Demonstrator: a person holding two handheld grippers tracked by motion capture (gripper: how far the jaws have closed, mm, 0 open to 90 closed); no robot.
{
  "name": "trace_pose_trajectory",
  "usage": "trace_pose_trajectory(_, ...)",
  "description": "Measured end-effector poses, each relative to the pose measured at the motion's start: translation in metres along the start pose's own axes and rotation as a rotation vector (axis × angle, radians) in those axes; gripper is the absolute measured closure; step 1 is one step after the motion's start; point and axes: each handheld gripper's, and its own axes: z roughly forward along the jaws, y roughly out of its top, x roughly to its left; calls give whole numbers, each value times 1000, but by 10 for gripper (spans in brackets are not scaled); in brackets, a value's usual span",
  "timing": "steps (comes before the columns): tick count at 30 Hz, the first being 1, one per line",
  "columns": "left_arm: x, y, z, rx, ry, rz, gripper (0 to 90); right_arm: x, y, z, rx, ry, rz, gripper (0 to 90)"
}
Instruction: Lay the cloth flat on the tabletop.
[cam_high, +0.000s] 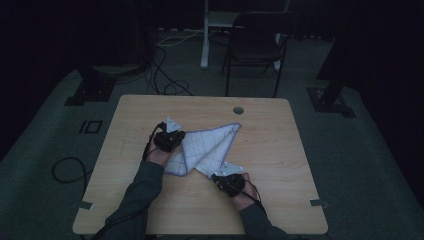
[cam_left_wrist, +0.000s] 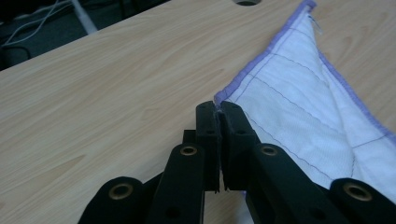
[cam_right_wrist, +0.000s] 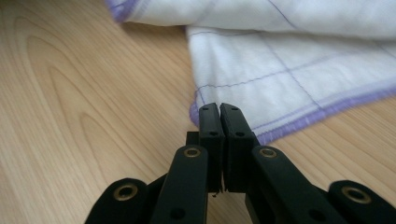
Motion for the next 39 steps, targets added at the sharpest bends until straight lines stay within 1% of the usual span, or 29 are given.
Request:
trace_pose_trajectory(3,6,-2,-1,1,15,-17,876,-7,-4,-8,-7,-22,7,892)
trace_pose_trajectory(6,12,-5,-3,4,28,-27,876,-14,-6,-15,-11,-41,24,893)
trace_pose_trajectory(10,18,-10,-4,9,44,-41,875,-23,-7,-23,-21,-65,35,893)
trace_pose_trajectory(16,29,-20,-4,28,70,-63,875,-34,-11,-33,-29,-100,58,893)
trace_pose_trajectory(21,39,-30,-6,44,93,-87,875,-44,-14,-42,-38,-132,71,893)
trace_pose_trajectory(24,45,-38,-8,58,109,-103,875,-50,-17,-48,-31,-155,76,892)
trace_pose_trajectory(28,53,-49,-9,78,124,-123,875,-56,-23,-55,-26,-173,91,892)
trace_pose_trajectory(32,56,-57,-7,97,129,-131,874,-58,-29,-60,-19,-182,93,892)
trace_pose_trajectory(36,54,-62,-4,113,127,-128,872,-59,-33,-61,-13,-186,96,888)
trace_pose_trajectory(38,53,-65,-4,120,130,-128,859,-60,-33,-62,-10,-188,107,874)
trace_pose_trajectory(39,53,-65,-5,119,134,-135,841,-60,-34,-63,-11,-192,104,850)
